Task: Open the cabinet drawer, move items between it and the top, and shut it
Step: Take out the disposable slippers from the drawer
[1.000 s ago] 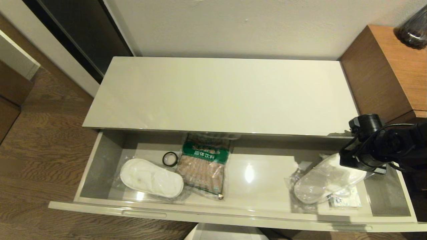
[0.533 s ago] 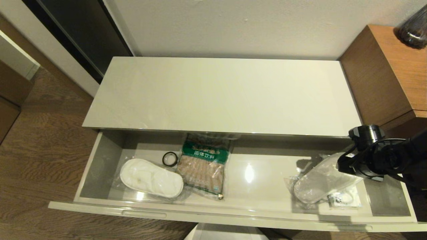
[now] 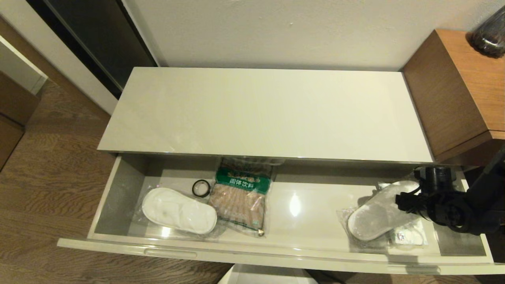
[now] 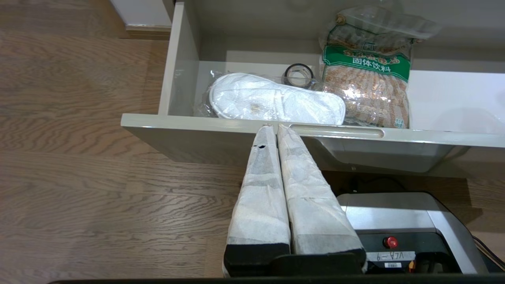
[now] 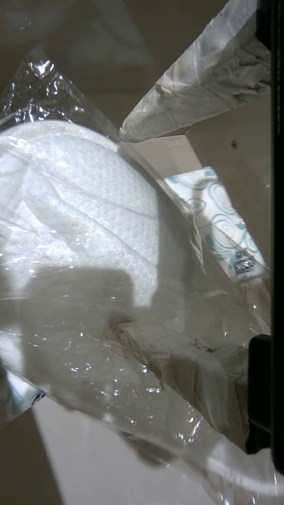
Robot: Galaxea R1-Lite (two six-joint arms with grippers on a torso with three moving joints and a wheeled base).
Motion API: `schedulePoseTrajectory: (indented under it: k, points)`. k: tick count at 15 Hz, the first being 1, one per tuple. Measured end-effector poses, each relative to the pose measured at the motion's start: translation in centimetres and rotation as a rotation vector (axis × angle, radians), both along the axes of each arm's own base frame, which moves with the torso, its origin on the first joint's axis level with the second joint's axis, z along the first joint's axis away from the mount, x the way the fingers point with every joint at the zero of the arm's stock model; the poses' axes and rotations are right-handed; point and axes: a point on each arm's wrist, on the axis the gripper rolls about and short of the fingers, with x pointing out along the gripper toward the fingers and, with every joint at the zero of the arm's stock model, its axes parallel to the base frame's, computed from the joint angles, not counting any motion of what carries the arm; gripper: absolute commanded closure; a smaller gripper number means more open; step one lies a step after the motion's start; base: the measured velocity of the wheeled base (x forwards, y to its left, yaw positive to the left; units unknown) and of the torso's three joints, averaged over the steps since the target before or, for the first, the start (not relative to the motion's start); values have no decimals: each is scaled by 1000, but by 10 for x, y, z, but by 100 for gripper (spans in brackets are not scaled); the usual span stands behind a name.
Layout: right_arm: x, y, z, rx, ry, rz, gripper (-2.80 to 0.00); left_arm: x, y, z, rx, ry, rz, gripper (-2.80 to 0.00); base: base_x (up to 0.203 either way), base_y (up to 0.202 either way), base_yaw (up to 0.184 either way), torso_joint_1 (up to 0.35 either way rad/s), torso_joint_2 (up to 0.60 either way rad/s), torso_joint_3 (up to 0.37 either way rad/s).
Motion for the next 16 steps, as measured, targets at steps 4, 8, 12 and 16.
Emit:
schedulePoseTrajectory:
  k: [4,8,12,16]
  points:
    - [-12,-10,-30,-50,-56,-1,-280,0,0,0,0,0,1,0,0,0,0,0,0,0]
    - [-16,-12,-54,-52,-43,6,-280,0,0,0,0,1,0,0,0,0,0,0,0,0]
    - [-14,-13,-70,-54,-4,16,0,0,0,0,0,1,0,0,0,0,0,0,0,0]
    - [-7,-14,-74,-81,38,44,0,0,0,0,1,1,1,0,0,0,0,0,0,0]
